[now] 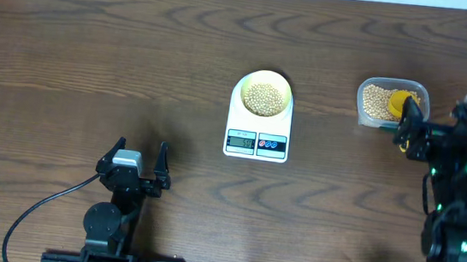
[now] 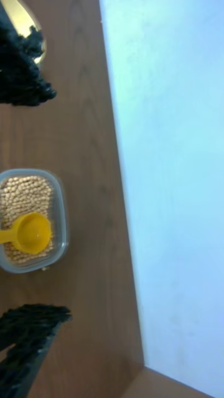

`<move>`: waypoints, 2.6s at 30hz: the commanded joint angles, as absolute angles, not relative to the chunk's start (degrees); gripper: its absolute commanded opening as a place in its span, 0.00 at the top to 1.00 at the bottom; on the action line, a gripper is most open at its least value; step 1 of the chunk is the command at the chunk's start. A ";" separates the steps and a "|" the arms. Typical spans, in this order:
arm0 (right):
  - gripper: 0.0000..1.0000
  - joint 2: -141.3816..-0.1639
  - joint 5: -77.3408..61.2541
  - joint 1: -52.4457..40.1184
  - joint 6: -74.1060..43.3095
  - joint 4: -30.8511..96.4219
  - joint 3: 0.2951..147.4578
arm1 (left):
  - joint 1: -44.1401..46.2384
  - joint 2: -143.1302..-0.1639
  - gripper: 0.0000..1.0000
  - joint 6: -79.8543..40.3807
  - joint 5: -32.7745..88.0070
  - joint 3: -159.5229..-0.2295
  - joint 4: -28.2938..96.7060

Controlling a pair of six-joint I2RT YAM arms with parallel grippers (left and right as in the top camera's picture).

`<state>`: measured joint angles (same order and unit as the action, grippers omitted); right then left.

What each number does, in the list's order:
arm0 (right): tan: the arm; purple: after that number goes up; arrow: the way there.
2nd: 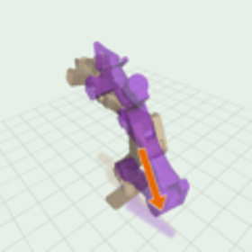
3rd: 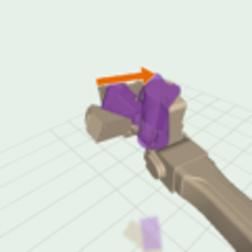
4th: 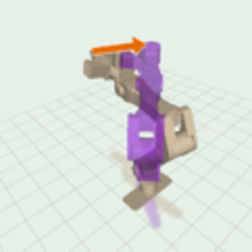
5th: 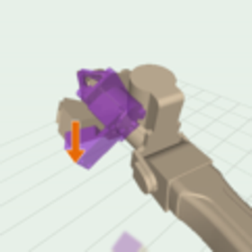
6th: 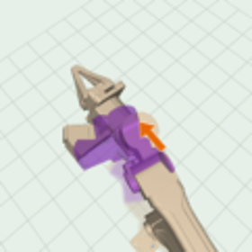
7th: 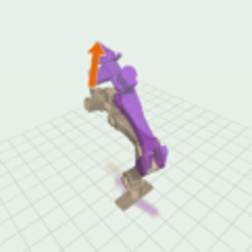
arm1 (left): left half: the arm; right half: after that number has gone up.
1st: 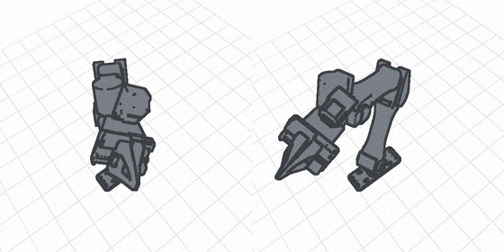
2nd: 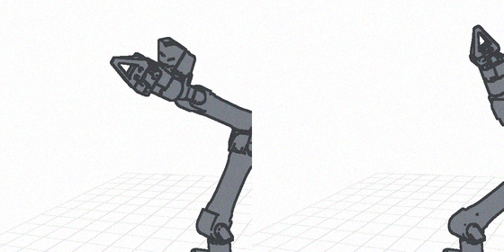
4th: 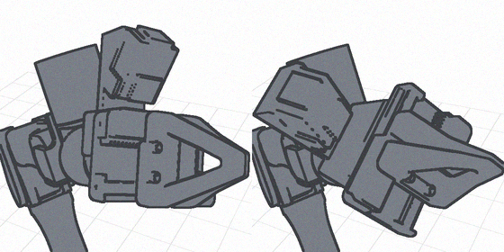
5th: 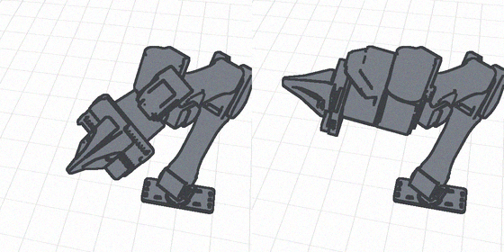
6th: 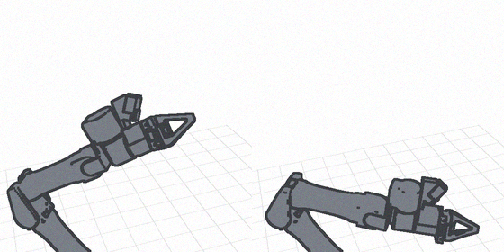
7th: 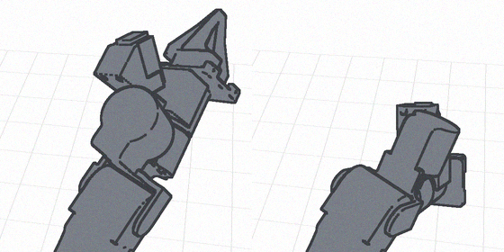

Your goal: Scoop item into bowl and weigh 50g on scale

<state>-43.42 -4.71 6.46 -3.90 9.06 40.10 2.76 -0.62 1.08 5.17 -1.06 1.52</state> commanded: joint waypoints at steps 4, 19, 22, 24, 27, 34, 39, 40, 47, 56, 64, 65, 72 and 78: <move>0.01 -36.18 -5.08 5.89 -4.23 2.13 31.44 | 2.63 -0.23 0.16 0.38 5.30 -0.23 3.64; 0.01 -22.37 -5.08 5.89 -4.19 -13.72 12.67 | 2.63 -0.23 0.16 0.38 5.30 -0.23 3.64; 0.01 -19.00 -5.08 5.89 -4.19 -16.38 9.19 | 2.63 -0.23 0.16 0.38 5.30 -0.23 3.64; 0.01 -16.80 -5.08 5.89 -4.16 -18.55 6.76 | 2.63 -0.23 0.15 0.38 5.30 -0.23 3.64; 0.01 -13.80 -5.10 5.89 -4.19 -22.20 3.33 | 2.63 -0.23 0.15 0.38 5.30 -0.23 3.64; 0.01 -7.11 -5.08 5.72 -3.16 -21.39 0.32 | 2.63 -0.23 0.16 0.38 5.30 -0.23 3.64; 0.01 -1.45 -5.08 4.86 -0.08 -14.50 0.32 | 2.63 -0.23 0.16 0.38 5.30 -0.23 3.64; 0.01 -0.14 -5.06 4.82 -0.05 -12.78 0.32 | 2.63 -0.23 0.15 0.38 5.30 -0.23 3.64; 0.01 -0.27 -5.04 4.36 1.26 -8.32 0.32 | 2.63 -0.23 0.15 0.38 5.30 -0.23 3.64; 0.01 -0.27 -4.62 2.98 5.17 -2.46 0.32 | 2.63 -0.23 0.16 0.38 5.30 -0.23 3.64; 0.01 -0.27 -4.43 2.98 5.26 4.08 0.32 | 2.63 -0.23 0.16 0.38 5.30 -0.23 3.64; 0.01 -0.27 -4.19 2.98 5.26 4.08 0.32 | 2.63 -0.23 0.16 0.38 5.30 -0.23 3.64; 0.01 -0.27 -3.33 2.98 5.26 4.16 0.32 | 2.63 -0.23 0.16 0.38 5.30 -0.23 3.64; 0.01 -0.27 -3.31 2.98 5.28 4.16 0.32 | 2.63 -0.23 0.15 0.38 5.30 -0.23 3.64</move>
